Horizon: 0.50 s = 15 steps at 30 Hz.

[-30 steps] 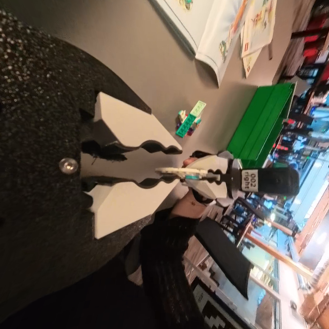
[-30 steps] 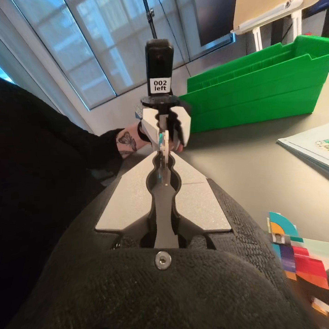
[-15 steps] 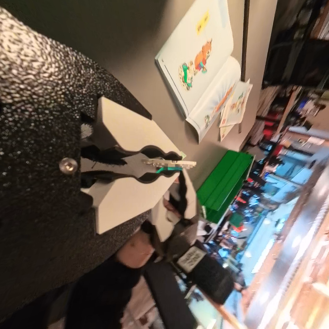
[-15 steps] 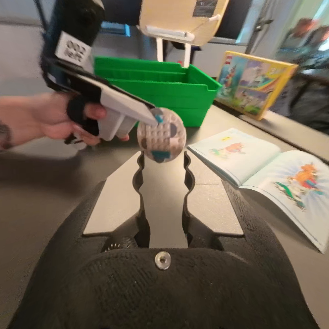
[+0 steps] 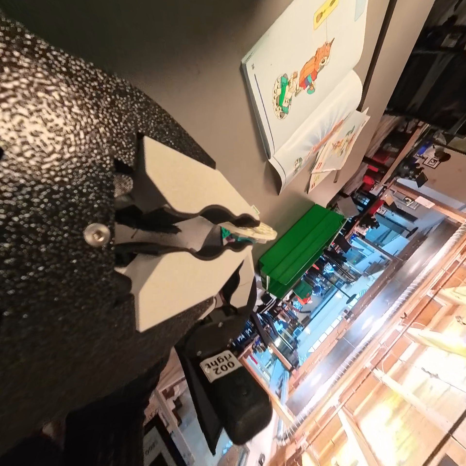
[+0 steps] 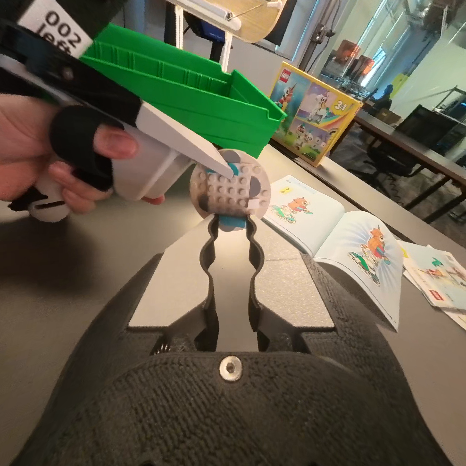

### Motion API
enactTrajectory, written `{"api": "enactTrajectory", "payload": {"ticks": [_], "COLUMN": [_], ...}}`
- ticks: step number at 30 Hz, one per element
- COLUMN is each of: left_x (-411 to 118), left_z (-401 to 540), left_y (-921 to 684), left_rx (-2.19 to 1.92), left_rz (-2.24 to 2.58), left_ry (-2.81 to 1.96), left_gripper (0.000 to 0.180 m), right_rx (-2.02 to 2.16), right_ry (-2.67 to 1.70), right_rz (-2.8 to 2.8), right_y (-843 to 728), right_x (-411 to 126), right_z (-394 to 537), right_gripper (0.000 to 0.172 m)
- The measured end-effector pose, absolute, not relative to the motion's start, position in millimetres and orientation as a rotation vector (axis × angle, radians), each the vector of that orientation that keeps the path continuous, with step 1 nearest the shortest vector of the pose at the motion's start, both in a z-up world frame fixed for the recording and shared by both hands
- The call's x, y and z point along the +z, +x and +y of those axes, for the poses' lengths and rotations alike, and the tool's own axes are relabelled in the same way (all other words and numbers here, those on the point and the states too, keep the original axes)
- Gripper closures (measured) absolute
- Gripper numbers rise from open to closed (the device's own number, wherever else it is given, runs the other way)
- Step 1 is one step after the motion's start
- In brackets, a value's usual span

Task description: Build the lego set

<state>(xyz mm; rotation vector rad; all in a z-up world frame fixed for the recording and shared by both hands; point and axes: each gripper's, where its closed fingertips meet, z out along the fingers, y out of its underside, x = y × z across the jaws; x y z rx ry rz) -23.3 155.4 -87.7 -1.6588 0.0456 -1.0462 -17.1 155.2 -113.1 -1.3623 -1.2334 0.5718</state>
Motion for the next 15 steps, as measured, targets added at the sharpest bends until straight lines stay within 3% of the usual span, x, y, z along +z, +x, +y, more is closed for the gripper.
{"api": "enactTrajectory", "payload": {"ticks": [8,11,15], "left_x": [-93,-84,-55], "left_z": [155,153,134], "left_y": [-25,-24,-11], "left_rx": [-1.015,-1.007,-1.15], "left_rz": [0.071,0.122,0.231], "left_ry": [-1.67,-1.612,-1.431], "left_gripper": [0.173,0.173,0.174], "right_rx": [0.564,0.683,1.135], "right_ry": [-1.402,-1.356,-1.331], "right_rz": [-1.273,-1.251,-1.039], "right_y": [-20,-18,-1], "right_x": [-121,-110,-72], "right_z": [152,147,143], "right_gripper": [0.151,0.139,0.123]}}
